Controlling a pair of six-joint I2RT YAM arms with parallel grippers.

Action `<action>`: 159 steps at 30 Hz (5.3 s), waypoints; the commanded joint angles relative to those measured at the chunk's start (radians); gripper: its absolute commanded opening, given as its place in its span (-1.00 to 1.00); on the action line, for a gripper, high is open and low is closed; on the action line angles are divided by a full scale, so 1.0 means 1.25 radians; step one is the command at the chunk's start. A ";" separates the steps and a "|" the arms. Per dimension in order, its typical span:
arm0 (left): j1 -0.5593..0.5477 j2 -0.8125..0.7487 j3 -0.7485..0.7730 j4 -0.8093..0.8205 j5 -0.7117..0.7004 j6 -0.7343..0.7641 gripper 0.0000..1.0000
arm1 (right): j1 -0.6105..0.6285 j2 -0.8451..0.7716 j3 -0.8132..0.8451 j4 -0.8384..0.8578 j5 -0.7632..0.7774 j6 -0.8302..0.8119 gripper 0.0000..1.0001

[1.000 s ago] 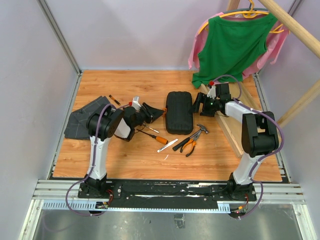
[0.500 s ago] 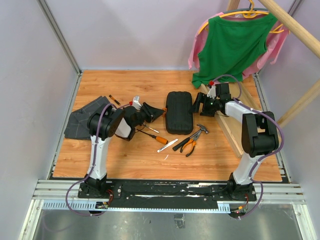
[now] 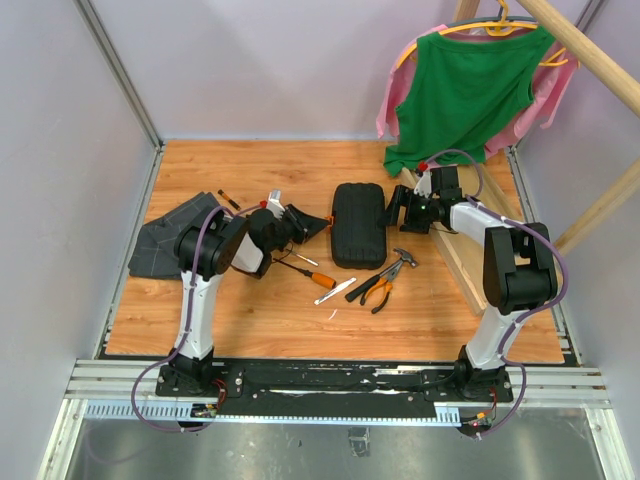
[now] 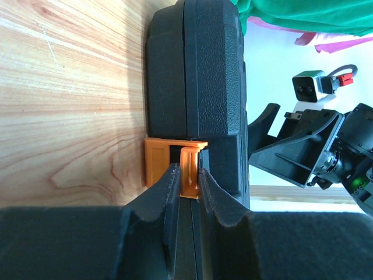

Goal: Sort the tools into containers
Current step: Open the storage box at the center of the board, then move the storage box to the center of the board.

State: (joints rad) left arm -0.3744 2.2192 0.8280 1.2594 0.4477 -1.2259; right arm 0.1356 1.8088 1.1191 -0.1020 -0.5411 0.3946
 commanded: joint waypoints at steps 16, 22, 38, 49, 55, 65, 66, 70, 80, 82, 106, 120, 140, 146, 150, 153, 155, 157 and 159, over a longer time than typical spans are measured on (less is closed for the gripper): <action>0.006 -0.122 0.025 -0.214 -0.030 0.163 -0.99 | 0.007 -0.029 0.016 -0.032 0.032 -0.023 0.64; 0.004 -0.196 0.055 -0.374 -0.059 0.241 -0.99 | 0.007 -0.073 0.009 -0.042 0.059 -0.026 0.72; -0.035 -0.331 0.188 -0.802 -0.255 0.460 -0.99 | 0.011 -0.139 -0.033 -0.045 0.087 -0.017 0.78; -0.054 -0.403 0.251 -0.947 -0.351 0.540 -0.99 | 0.016 -0.167 -0.074 -0.038 0.088 -0.018 0.78; -0.078 -0.422 0.292 -1.005 -0.392 0.576 -0.99 | 0.017 -0.176 -0.090 -0.033 0.085 -0.016 0.78; -0.130 -0.446 0.376 -1.122 -0.494 0.637 -0.99 | 0.033 -0.184 -0.107 -0.058 0.142 -0.018 0.78; -0.135 -0.449 0.385 -1.129 -0.497 0.641 -0.99 | 0.040 -0.183 -0.106 -0.064 0.155 -0.019 0.78; -0.167 -0.455 0.420 -1.150 -0.501 0.650 -0.99 | 0.066 -0.173 -0.098 -0.072 0.181 -0.016 0.75; -0.263 -0.437 0.485 -1.154 -0.482 0.614 -0.99 | 0.074 -0.173 -0.104 -0.060 0.205 0.014 0.75; -0.281 -0.427 0.495 -1.154 -0.486 0.608 -0.99 | 0.072 -0.164 -0.103 -0.061 0.209 0.020 0.75; -0.394 -0.380 0.496 -1.052 -0.365 0.557 0.05 | 0.004 -0.229 -0.205 -0.027 0.230 0.082 0.80; -0.309 -0.571 0.286 -1.077 -0.464 0.573 0.19 | 0.000 -0.259 -0.196 -0.063 0.248 0.080 0.82; -0.198 -0.746 0.194 -1.272 -0.546 0.662 0.26 | -0.017 -0.528 -0.245 -0.284 0.523 0.091 0.91; -0.197 -0.745 0.278 -1.360 -0.542 0.709 0.26 | -0.017 -0.540 -0.253 -0.302 0.504 0.102 0.92; -0.197 -0.747 0.308 -1.393 -0.542 0.742 0.26 | -0.016 -0.491 -0.236 -0.257 0.450 0.103 0.89; -0.198 -0.756 0.286 -1.390 -0.556 0.756 0.26 | -0.016 -0.451 -0.216 -0.226 0.438 0.122 0.87; -0.197 -0.760 0.270 -1.384 -0.556 0.756 0.26 | -0.016 -0.423 -0.202 -0.204 0.434 0.133 0.85; -0.197 -0.764 0.255 -1.373 -0.549 0.756 0.26 | -0.017 -0.388 -0.184 -0.188 0.426 0.139 0.84; -0.197 -0.763 0.251 -1.372 -0.547 0.757 0.26 | -0.016 -0.348 -0.158 -0.179 0.416 0.144 0.82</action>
State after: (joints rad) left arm -0.6292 1.2877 1.1618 -0.4534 -0.2302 -0.3069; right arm 0.1257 1.3140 0.8494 -0.3843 0.0055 0.5434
